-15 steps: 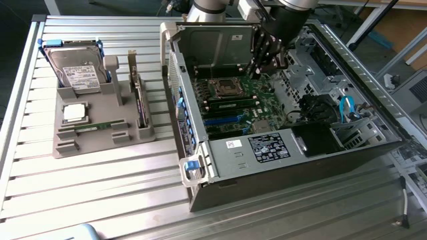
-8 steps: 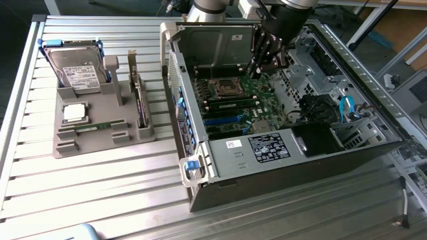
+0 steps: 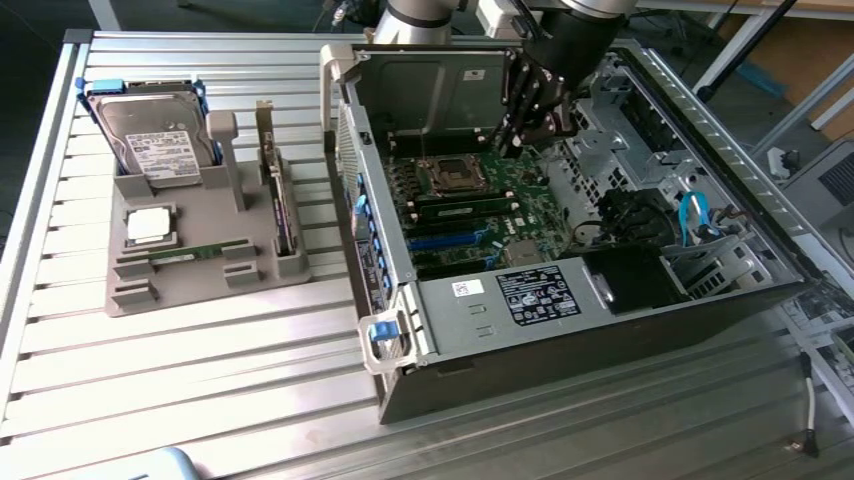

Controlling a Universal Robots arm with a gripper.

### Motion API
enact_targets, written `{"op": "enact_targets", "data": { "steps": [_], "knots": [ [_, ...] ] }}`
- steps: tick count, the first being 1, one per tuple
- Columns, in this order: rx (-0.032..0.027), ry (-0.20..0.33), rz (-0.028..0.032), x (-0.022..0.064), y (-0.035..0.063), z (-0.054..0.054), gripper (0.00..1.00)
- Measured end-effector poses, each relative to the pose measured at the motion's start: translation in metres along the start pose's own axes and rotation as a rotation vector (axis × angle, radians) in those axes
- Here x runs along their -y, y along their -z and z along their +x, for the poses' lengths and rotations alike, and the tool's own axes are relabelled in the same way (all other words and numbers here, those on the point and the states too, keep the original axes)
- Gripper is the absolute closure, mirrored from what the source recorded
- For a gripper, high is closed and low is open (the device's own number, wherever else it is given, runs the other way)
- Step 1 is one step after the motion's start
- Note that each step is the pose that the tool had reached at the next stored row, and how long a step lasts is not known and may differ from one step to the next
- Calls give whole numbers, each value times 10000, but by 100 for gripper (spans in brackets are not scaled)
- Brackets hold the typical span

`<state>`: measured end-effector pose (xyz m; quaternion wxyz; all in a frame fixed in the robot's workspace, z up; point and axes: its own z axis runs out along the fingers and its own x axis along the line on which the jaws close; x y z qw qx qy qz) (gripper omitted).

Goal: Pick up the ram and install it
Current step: 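Press down the ram until it locks into place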

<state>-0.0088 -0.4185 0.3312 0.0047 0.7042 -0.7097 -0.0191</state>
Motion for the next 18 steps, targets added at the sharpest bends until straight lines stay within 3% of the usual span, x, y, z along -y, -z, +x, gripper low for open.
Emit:
{"op": "enact_targets", "data": {
  "steps": [2,4,13,18],
  "knots": [
    [0,0,0,0,0,0,82],
    [0,0,0,0,0,0,90],
    [0,1,0,4,0,0,90],
    [1,0,0,97,3,-1,90]
  ]
}}
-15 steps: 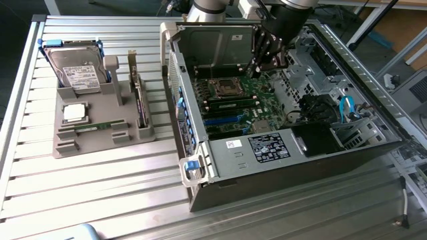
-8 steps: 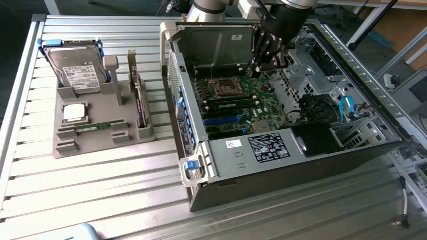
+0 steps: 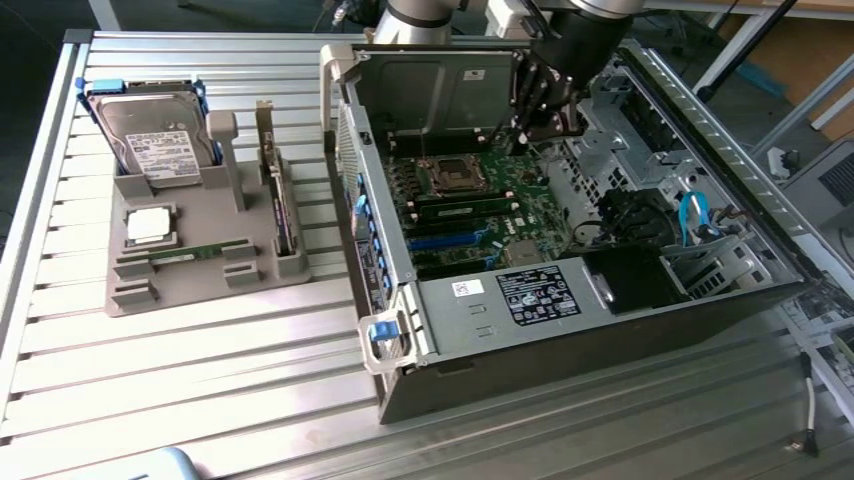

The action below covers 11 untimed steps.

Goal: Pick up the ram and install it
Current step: 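Press down the ram until it locks into place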

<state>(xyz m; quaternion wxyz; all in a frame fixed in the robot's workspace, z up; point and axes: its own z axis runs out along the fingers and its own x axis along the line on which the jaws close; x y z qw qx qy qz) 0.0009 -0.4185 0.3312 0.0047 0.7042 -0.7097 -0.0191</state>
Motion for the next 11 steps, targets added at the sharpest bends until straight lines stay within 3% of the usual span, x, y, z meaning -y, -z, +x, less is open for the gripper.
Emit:
{"op": "enact_targets", "data": {
  "steps": [11],
  "knots": [
    [-1,1,0,199,7,-2,90]
  ]
}}
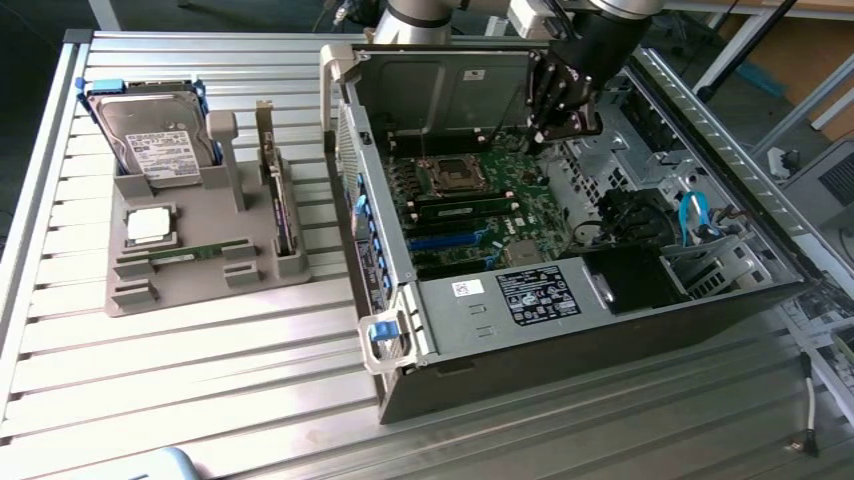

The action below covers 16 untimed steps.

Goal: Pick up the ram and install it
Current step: 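Press down the ram until it locks into place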

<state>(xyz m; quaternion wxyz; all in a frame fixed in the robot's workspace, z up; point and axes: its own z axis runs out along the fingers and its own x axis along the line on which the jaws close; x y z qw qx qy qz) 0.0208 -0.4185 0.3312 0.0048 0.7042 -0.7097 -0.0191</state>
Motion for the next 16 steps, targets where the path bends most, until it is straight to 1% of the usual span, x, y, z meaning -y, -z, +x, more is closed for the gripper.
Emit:
{"op": "enact_targets", "data": {
  "steps": [3,16],
  "knots": [
    [0,-1,1,32,1,0,90],
    [2,-1,0,33,-19,0,90]
  ]
}}
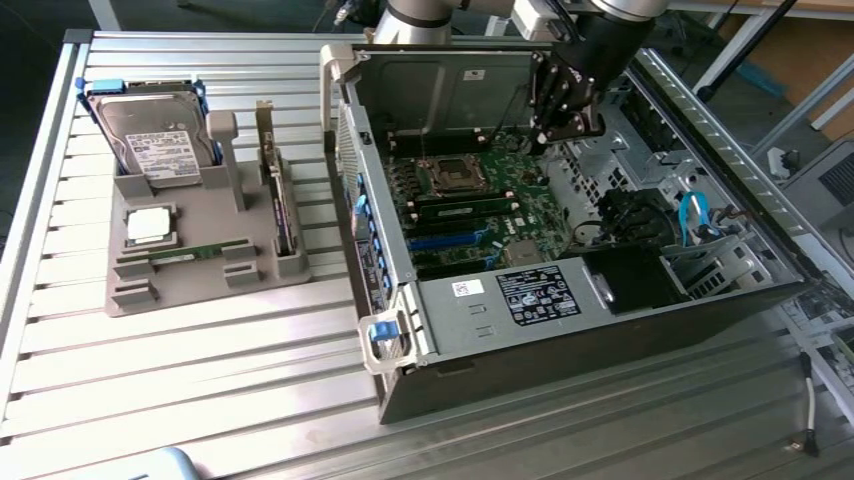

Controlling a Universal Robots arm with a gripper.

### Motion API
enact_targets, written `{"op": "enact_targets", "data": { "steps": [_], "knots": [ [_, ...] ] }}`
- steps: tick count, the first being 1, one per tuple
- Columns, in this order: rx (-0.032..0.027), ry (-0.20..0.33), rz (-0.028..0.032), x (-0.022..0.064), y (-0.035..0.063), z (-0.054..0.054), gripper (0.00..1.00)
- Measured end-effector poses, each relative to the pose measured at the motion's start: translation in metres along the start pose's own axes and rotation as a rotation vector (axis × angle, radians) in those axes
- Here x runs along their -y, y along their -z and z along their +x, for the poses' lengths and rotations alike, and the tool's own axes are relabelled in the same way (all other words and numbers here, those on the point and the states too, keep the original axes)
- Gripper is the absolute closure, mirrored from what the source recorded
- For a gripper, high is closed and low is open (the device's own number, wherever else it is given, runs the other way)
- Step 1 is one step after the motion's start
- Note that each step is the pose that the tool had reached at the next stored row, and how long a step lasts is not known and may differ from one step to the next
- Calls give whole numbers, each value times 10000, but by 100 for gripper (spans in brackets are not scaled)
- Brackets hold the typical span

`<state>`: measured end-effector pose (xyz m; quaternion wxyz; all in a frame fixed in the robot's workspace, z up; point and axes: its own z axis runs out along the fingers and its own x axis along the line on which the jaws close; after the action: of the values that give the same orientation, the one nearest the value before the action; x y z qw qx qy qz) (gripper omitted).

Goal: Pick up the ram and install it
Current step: 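Press down the ram until it locks into place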

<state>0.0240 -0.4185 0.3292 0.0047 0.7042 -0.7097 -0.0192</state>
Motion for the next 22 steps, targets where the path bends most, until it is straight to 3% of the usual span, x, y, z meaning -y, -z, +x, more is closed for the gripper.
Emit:
{"op": "enact_targets", "data": {
  "steps": [22],
  "knots": [
    [-2,0,0,4,-120,3,90]
  ]
}}
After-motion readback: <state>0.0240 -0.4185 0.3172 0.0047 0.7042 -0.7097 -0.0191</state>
